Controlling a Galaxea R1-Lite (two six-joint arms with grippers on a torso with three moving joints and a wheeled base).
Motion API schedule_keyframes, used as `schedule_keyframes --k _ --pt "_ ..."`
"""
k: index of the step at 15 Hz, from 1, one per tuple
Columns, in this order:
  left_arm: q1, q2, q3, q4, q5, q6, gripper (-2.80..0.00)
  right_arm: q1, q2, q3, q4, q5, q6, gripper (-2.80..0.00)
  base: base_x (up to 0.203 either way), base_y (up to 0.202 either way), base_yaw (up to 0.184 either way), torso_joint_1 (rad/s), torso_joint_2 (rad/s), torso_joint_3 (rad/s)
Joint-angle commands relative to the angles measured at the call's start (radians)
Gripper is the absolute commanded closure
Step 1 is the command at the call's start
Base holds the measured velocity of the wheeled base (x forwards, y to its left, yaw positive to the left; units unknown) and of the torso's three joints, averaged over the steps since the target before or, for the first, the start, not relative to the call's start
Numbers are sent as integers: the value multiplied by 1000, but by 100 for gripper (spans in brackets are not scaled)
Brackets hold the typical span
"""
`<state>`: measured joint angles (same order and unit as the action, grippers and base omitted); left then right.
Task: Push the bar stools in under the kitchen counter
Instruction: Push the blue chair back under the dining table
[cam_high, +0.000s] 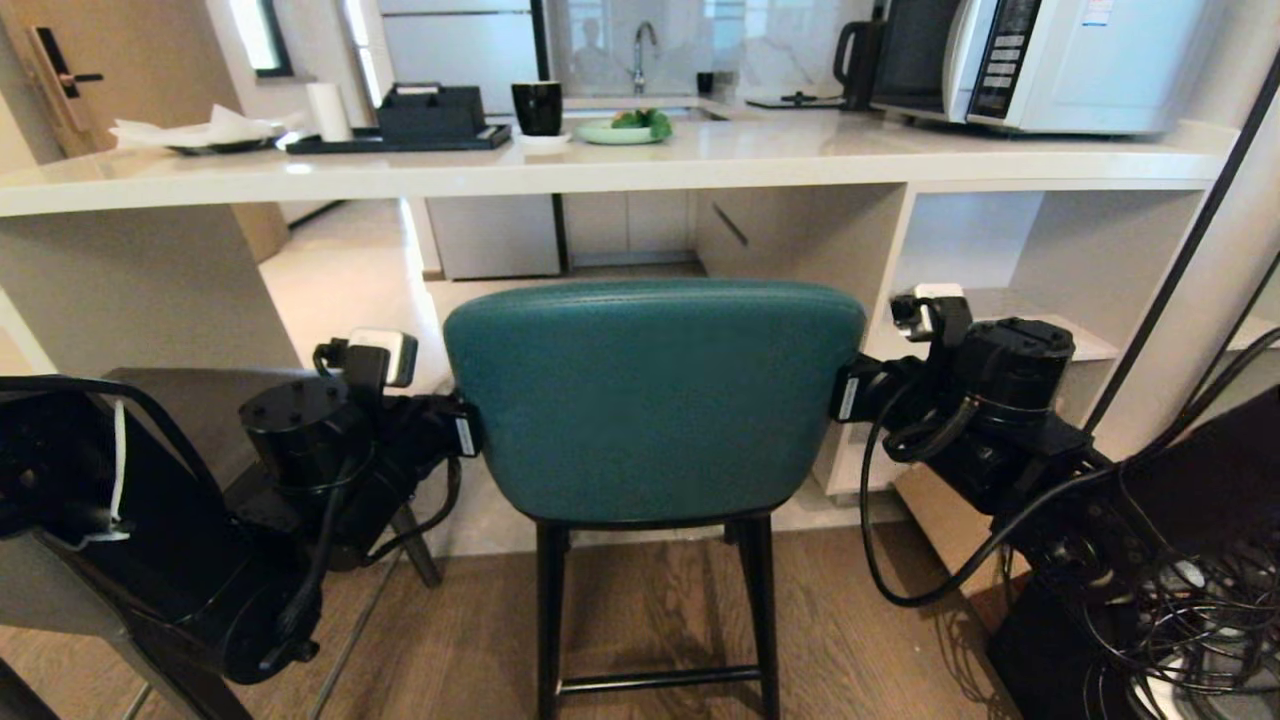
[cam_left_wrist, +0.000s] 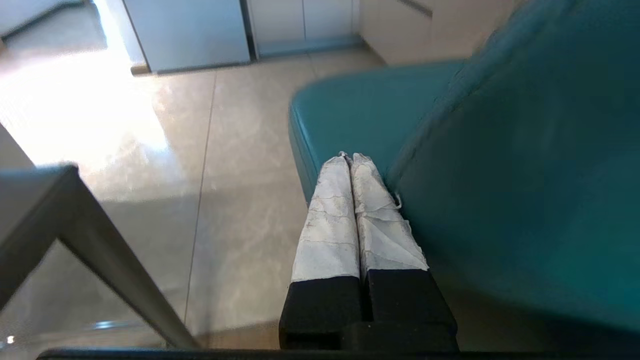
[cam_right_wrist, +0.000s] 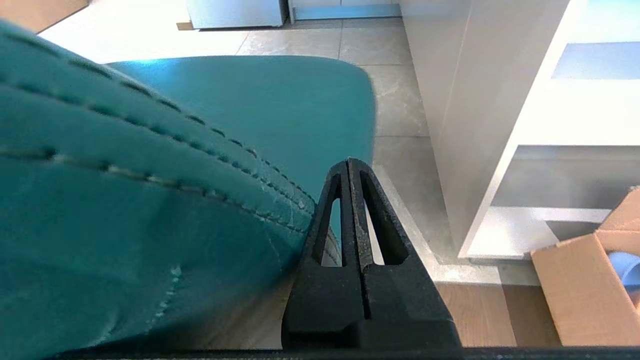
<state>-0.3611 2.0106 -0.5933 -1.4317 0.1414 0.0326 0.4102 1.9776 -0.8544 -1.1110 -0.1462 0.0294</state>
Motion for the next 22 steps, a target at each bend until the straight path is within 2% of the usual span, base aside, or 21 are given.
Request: schedule_keyframes --k 1,4,7,12,16,19,22 --pt "-17 -19 27 -7 5 -3 0 -2 32 -64 13 -4 1 0 0 0 0 0 0 0" --pt "-25 -13 17 -7 6 -3 0 -2 63 -145 71 -6 1 0 0 0 0 0 0 0" --pt "-11 15 -21 -7 5 -2 0 -4 69 -140 76 -6 1 0 0 0 0 0 0 0" --pt "13 119 -181 5 7 7 0 -12 98 -141 74 -1 -4 0 0 0 0 0 0 0" --pt "34 186 -264 31 7 19 0 -27 106 -170 78 0 -23 0 0 0 0 0 0 0" --pt "26 165 -232 16 9 19 0 -34 118 -180 79 0 -22 0 0 0 0 0 0 0" --pt "33 148 -225 -9 14 68 0 -36 112 -183 79 -1 -22 0 0 0 0 0 0 0"
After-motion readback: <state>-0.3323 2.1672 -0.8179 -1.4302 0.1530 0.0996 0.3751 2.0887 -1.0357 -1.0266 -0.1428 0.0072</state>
